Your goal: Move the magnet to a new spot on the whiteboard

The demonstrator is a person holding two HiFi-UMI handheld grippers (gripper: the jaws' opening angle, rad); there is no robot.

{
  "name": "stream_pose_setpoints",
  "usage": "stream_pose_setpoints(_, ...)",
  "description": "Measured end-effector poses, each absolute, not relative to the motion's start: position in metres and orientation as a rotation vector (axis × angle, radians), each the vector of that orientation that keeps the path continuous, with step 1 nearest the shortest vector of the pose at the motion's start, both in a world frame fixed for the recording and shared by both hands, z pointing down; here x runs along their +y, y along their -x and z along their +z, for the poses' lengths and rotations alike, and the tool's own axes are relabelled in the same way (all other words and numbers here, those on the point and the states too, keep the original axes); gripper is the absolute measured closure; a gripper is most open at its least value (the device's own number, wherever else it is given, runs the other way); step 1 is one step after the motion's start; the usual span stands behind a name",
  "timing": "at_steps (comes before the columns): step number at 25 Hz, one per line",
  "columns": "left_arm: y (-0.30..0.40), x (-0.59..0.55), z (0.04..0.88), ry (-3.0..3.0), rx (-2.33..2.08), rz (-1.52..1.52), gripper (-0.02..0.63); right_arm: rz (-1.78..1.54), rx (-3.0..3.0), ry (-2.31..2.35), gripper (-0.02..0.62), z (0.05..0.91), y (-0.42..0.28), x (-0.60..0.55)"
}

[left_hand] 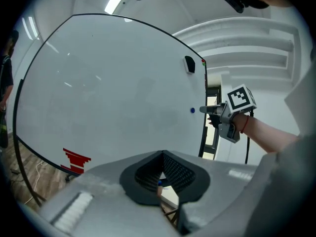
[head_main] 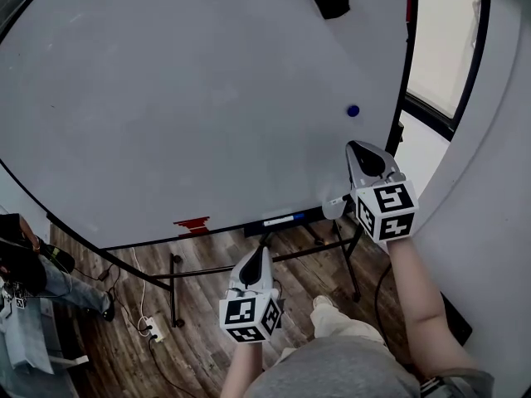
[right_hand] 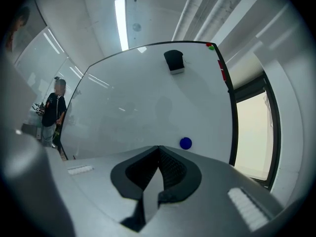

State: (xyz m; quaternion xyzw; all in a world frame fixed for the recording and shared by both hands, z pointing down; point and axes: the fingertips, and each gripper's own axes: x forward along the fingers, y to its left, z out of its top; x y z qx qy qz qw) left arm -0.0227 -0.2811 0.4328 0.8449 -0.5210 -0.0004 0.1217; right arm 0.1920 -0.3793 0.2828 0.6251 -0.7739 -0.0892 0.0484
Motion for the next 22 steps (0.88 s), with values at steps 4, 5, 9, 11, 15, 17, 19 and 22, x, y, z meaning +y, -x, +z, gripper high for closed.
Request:
stream_pose_setpoints(4,0.021,-0.296,0.434,-2.454,-1.534,-0.01,0.603,-0.298,-2.329,-1.935,0.592,0.277,-0.206,-0.4)
stream_pose_setpoints(5,0.021,-0.299,0.434,-2.454,-1.537,-0.01,0.603,-0.305,-2.321,-1.939,0.591,0.275,-0.209,-0.404)
stream_pose_setpoints(9,0.015,-0.31,0.435,-2.457,-1.537,-0.013,0.603,-0.323,-2.29,-1.951,0.547,0.272,-0.219,-0.42)
stream_pose_setpoints(11,0.012,-0.314,0.435,-2.464,-1.534,-0.005,0.603,-0.326,-2.275,-1.959,0.508,0.271,-0.225,-0.427)
stream_pose_setpoints(15,0.011,-0.321,0.435,-2.461,-1.546,-0.003,0.603,-0.329,-2.254,-1.973,0.463,0.271,-0.232,-0.439)
stream_pose_setpoints(17,0.011,-0.326,0.435,-2.452,-1.549,-0.004,0.603,-0.333,-2.245,-1.972,0.463,0.272,-0.233,-0.445)
stream_pose_setpoints(19,0.009,-0.331,0.434,-2.455,-1.55,-0.001,0.603,-0.345,-2.226,-1.976,0.462,0.272,-0.235,-0.451)
stream_pose_setpoints(22,0.007,-0.338,0.432,-2.457,-1.553,-0.006,0.603,-0.354,-2.214,-1.975,0.463,0.271,-0.239,-0.458)
